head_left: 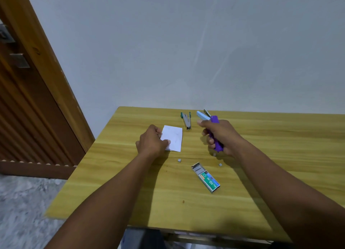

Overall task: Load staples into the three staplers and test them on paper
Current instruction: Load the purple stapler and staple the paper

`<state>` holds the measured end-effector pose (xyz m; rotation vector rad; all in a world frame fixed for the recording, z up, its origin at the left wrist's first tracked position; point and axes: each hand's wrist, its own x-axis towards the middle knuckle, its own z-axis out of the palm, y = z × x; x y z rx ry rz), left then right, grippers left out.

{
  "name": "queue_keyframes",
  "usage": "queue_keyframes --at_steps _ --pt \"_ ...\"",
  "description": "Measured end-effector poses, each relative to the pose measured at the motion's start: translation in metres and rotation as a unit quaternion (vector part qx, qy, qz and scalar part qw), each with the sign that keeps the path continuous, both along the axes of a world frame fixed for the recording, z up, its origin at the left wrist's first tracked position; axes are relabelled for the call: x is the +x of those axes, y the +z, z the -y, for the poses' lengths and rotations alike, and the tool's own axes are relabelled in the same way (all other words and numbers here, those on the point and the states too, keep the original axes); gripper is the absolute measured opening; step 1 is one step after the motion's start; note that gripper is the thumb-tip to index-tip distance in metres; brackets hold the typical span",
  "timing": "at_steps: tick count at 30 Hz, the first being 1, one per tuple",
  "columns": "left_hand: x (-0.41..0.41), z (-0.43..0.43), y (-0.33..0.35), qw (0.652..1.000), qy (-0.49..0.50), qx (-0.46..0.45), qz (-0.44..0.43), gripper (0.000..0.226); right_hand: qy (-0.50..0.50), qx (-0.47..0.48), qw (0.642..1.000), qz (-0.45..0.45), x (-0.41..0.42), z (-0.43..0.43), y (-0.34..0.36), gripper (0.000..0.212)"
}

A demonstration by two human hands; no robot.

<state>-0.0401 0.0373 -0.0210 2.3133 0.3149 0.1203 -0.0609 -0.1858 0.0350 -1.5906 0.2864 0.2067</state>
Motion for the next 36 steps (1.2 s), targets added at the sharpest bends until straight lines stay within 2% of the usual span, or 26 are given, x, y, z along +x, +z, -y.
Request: queue_keyframes --at_steps 2,6,9,12,16,20,22,27,30,33,36 --pt "0.000 0.001 -0.001 1.000 0.005 0.003 -0.006 0.032 0.012 -0.098 0.995 0.011 -0.001 -0.009 -0.001 0.039" --pt "-0.003 0.002 0.001 1.000 0.002 0.017 -0.012 0.026 0.025 -0.222 0.971 0.081 0.001 -0.025 -0.008 0.023" --pt "-0.004 0.004 0.002 1.000 -0.013 0.018 -0.017 0.027 0.059 -0.293 0.949 0.104 0.002 -0.035 -0.015 0.027" --pt "-0.004 0.007 0.004 1.000 0.005 0.005 0.004 0.014 0.088 -0.279 0.952 0.088 0.003 -0.040 -0.023 0.029" --pt "-0.008 0.009 0.006 0.999 -0.016 -0.035 0.022 0.014 0.080 -0.257 0.957 0.108 0.008 -0.040 -0.028 0.030" --pt "-0.011 0.001 0.018 0.975 -0.141 -0.164 0.059 0.017 0.097 -0.246 0.952 0.152 0.013 -0.035 -0.023 0.042" --pt "-0.014 -0.003 0.030 0.963 -0.182 -0.190 0.050 0.017 0.107 -0.244 0.948 0.171 0.014 -0.031 -0.015 0.044" --pt "-0.018 0.000 0.054 0.953 -0.209 -0.215 0.032 0.011 0.162 -0.221 0.948 0.160 0.013 -0.014 0.006 0.008" --pt "-0.018 -0.001 0.060 0.954 -0.218 -0.206 0.021 0.022 0.170 -0.196 0.952 0.162 0.005 -0.011 0.015 0.005" --pt "-0.015 -0.003 0.059 0.951 -0.261 -0.162 0.024 0.015 0.169 -0.154 0.961 0.154 -0.004 -0.007 0.019 0.005" --pt "-0.015 -0.004 0.057 0.955 -0.258 -0.144 0.034 0.018 0.166 -0.131 0.965 0.152 -0.011 0.002 0.017 0.012"
